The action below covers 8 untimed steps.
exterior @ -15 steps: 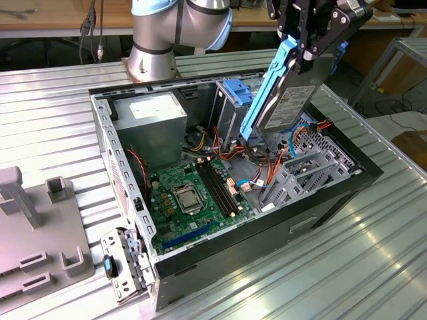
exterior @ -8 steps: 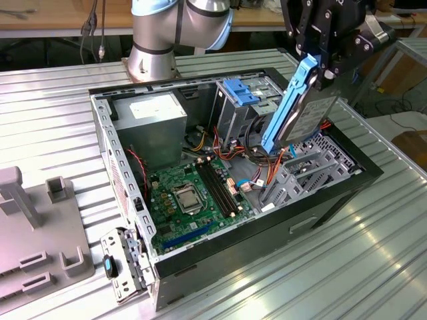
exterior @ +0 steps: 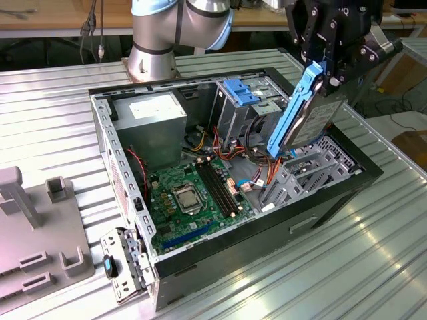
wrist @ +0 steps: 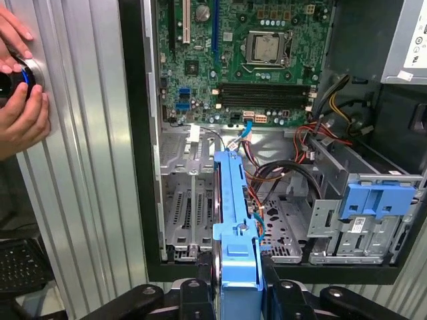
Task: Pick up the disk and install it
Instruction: 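Insert the disk into the insertion slot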
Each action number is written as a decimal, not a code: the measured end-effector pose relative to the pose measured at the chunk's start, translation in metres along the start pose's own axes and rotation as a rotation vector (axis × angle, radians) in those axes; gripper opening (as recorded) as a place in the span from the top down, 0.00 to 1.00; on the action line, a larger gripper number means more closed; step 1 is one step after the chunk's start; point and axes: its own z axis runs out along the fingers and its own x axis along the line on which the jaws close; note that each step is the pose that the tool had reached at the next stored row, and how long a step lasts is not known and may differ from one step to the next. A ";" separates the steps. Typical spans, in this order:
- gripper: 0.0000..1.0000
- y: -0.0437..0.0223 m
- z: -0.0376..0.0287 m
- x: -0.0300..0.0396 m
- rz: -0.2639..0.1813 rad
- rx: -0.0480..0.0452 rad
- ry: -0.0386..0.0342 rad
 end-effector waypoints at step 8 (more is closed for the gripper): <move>0.63 -0.0157 0.0166 0.0036 0.010 0.0030 0.0048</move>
